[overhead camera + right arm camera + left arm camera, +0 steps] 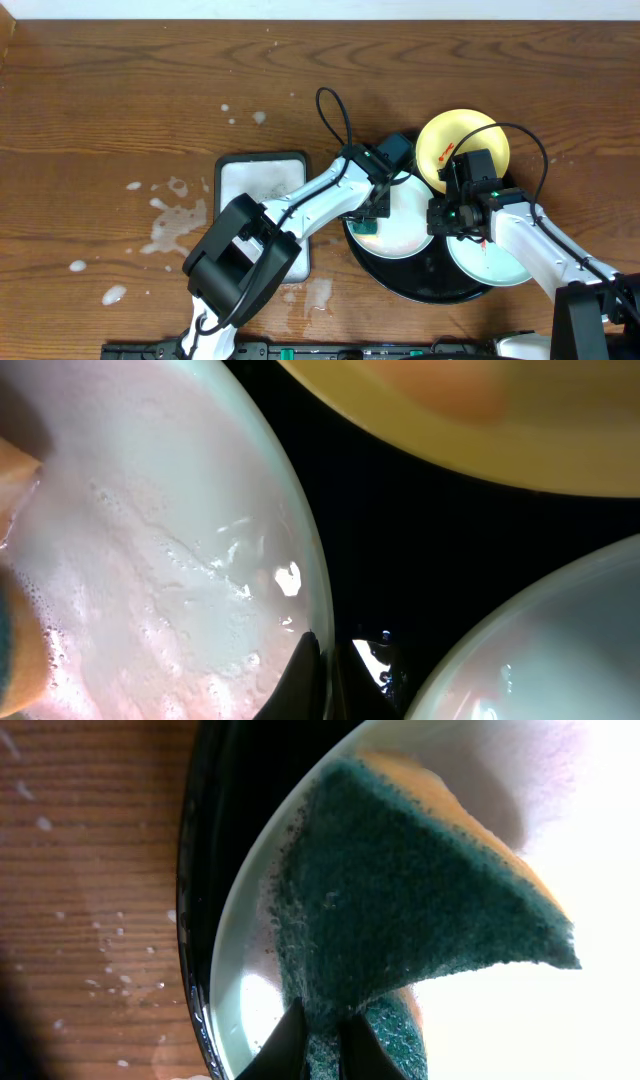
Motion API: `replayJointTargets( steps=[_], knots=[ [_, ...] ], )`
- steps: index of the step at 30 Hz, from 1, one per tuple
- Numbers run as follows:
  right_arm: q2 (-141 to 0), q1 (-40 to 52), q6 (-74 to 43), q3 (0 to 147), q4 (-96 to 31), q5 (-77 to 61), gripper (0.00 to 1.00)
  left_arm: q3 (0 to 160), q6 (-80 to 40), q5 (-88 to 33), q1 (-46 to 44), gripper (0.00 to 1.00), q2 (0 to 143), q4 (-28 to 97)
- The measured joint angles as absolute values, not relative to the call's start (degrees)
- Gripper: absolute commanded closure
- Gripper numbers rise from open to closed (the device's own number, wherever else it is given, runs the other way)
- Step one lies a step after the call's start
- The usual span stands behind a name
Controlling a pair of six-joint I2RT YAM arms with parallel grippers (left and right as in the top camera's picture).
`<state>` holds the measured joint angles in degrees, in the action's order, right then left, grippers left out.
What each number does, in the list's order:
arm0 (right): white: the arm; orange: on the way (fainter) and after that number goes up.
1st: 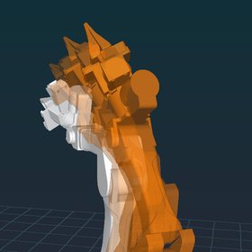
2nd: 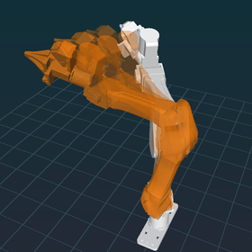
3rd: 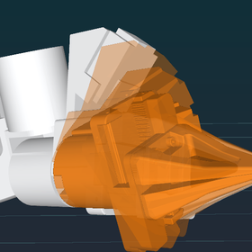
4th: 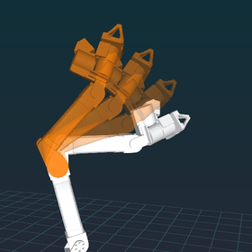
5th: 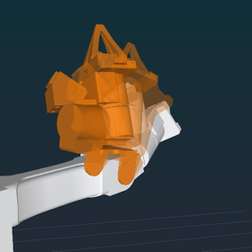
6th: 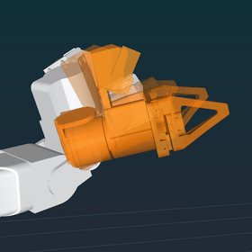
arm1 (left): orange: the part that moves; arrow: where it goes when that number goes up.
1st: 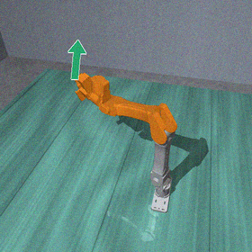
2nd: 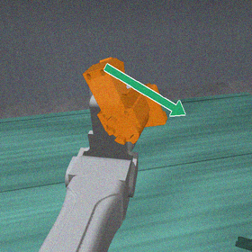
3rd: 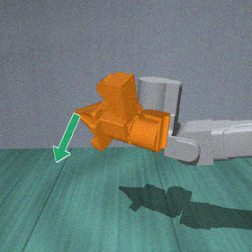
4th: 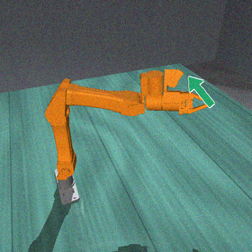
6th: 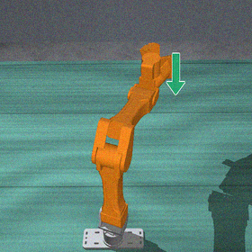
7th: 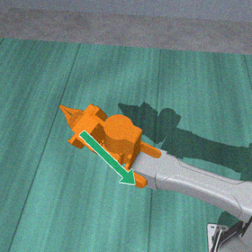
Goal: Clean dirty plates on tray and stack at the side
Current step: 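Scrub the light blue plate with the sponge while the right gripper holds it, then carry the sponge back to the soapy tray and release it with left gripper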
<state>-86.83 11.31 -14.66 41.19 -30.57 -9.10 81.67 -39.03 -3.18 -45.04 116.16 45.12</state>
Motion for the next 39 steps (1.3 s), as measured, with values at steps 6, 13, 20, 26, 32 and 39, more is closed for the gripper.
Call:
replayJointTargets(
  steps=[6, 13, 20, 26, 32, 39],
  knots=[
    [-86.8, 11.3, -14.8, 41.2, -30.8, -9.0, 0.99, 80.7, -39.0, -9.5, -44.5, 0.93, 116.4, 36.3],
    [-86.8, 11.3, -14.9, 41.2, -30.6, -8.5, 0.99, 80.7, -39.2, -17.0, -47.1, 0.92, 118.0, 27.0],
    [-86.8, 11.3, -14.8, 41.2, -30.7, -7.7, 0.99, 81.3, -39.2, -16.1, -48.7, 0.93, 118.0, 32.0],
    [-86.8, 11.3, -14.8, 41.2, -30.9, -9.0, 0.9, 82.3, -39.4, -10.2, -46.9, 0.92, 117.2, 41.3],
    [-86.9, 11.3, -14.6, 41.1, -30.6, -11.1, 0.83, 81.3, -39.4, -5.6, -43.9, 0.93, 114.5, 44.3],
    [-87.6, 11.3, -15.0, 41.0, -27.4, -12.2, 0.99, 80.4, -38.2, -1.4, -42.6, 0.87, 102.5, 47.0]
  ],
)
